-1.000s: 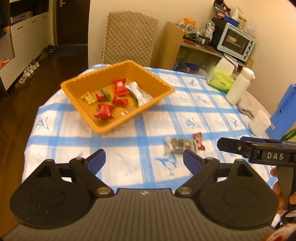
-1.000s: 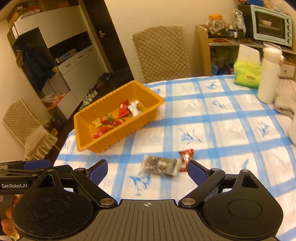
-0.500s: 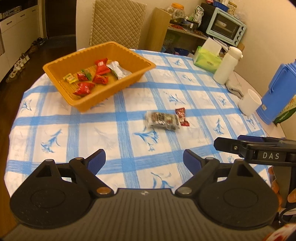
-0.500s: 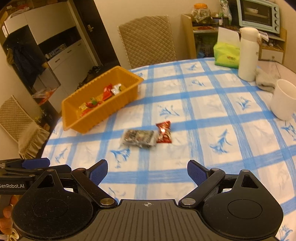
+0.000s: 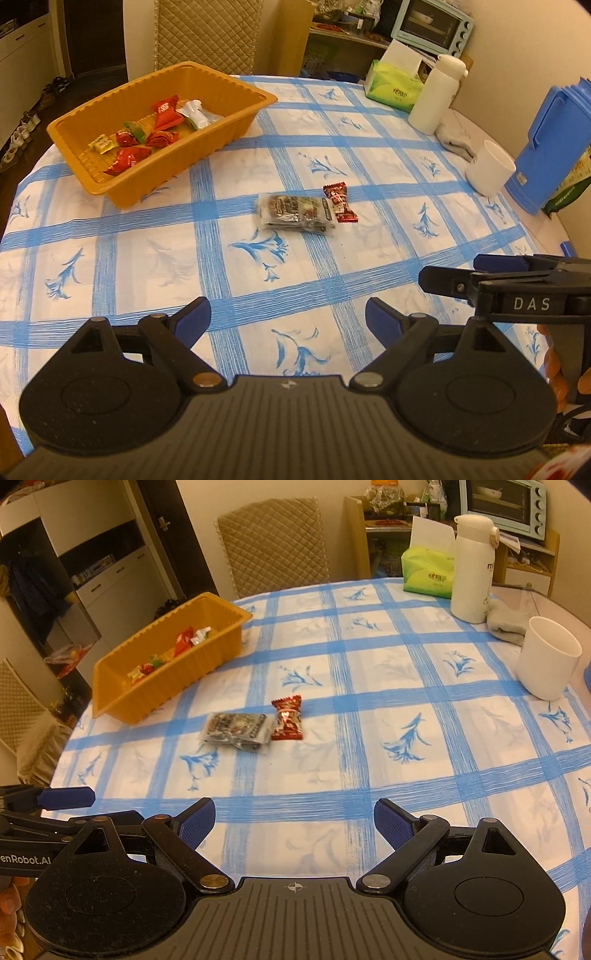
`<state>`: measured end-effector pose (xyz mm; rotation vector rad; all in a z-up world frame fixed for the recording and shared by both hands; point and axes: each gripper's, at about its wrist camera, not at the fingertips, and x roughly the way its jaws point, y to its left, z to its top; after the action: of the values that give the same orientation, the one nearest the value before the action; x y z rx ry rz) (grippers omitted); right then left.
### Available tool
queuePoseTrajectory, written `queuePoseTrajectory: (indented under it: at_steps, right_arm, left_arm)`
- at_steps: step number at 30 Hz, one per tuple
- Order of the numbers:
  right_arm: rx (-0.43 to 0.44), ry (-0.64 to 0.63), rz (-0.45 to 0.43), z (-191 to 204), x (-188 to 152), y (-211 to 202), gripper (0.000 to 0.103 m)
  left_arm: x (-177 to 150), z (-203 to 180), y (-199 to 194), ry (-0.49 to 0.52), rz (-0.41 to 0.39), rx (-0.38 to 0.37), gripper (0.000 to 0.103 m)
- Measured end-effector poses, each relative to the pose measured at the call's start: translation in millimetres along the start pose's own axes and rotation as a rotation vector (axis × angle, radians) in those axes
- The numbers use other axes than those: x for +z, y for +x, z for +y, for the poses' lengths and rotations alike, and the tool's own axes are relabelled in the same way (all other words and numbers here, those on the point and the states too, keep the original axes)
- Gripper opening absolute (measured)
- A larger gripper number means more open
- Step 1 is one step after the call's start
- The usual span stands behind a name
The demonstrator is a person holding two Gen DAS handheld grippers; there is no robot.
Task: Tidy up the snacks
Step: 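Move both open grippers back toward the clear snack packet and red candy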
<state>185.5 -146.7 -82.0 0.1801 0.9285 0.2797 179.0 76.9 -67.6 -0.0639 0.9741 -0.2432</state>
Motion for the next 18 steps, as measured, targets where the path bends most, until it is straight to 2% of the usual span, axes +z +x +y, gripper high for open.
queuePoseTrajectory:
  at_steps: [9, 18]
  right_arm:
    - [-0.017, 0.013, 0.022, -7, 1, 15, 0.092]
    - [-0.049, 0.033, 0.039, -14, 8, 30, 0.092]
  left_arm:
    - [4, 0, 22, 0.038, 0.021, 0.01, 0.089]
    - [13, 2, 47, 0.117, 0.025, 0.024, 0.089]
